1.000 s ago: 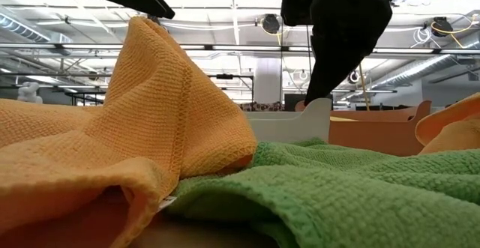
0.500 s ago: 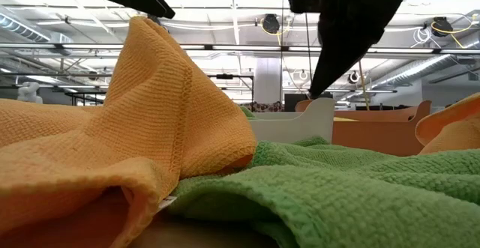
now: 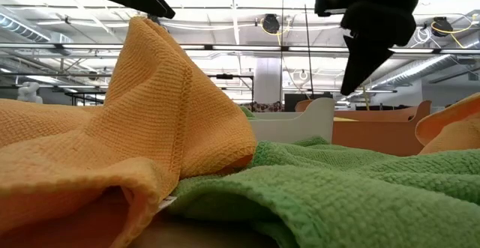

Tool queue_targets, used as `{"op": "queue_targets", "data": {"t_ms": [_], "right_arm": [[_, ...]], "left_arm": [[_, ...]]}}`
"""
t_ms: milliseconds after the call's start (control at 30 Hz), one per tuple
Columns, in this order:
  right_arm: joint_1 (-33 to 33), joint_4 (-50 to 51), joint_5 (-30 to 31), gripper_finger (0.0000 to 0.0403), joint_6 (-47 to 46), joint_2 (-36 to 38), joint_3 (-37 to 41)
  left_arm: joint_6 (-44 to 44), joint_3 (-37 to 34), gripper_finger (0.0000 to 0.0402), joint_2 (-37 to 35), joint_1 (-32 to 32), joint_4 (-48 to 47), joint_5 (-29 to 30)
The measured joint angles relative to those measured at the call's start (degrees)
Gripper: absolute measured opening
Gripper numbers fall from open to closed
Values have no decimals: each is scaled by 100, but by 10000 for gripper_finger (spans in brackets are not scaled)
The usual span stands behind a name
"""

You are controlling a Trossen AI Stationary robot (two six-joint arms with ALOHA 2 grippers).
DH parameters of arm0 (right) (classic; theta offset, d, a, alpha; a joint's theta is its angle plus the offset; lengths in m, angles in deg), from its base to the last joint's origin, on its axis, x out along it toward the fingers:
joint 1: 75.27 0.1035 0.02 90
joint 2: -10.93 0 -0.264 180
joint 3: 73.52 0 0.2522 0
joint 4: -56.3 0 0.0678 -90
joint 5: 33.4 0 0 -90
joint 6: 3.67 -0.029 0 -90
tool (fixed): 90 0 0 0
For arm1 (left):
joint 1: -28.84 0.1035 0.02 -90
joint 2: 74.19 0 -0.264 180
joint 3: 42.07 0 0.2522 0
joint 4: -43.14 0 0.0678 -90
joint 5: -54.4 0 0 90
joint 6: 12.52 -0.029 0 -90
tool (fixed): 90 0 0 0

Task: Sort microfiber towel by color & place in baskets
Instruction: Adjust the white bin

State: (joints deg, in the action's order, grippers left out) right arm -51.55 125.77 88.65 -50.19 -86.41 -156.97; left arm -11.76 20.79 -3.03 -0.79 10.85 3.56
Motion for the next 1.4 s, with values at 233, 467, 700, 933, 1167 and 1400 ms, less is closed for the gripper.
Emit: {"op": "queue_targets", "data": {"t_ms": [233,467,700,933,1167,1400], "right_arm": [[-192,-246,-107,4,96,-206,164],[-307,-427,-53,2,168,-236,306],[-404,-430,167,1,590,-236,310],[-430,-452,387,1,754,-236,310],[-438,-467,556,0,974,-236,310],[-429,-633,518,0,964,-236,310]], "left_arm": [[5,0,238,0,49,-24,1],[35,0,238,0,199,-53,-217],[33,0,238,197,341,-37,-367],[16,0,238,388,467,-42,-685],[-4,0,238,391,496,-11,-745],[26,0,238,428,760,-9,-713]]}}
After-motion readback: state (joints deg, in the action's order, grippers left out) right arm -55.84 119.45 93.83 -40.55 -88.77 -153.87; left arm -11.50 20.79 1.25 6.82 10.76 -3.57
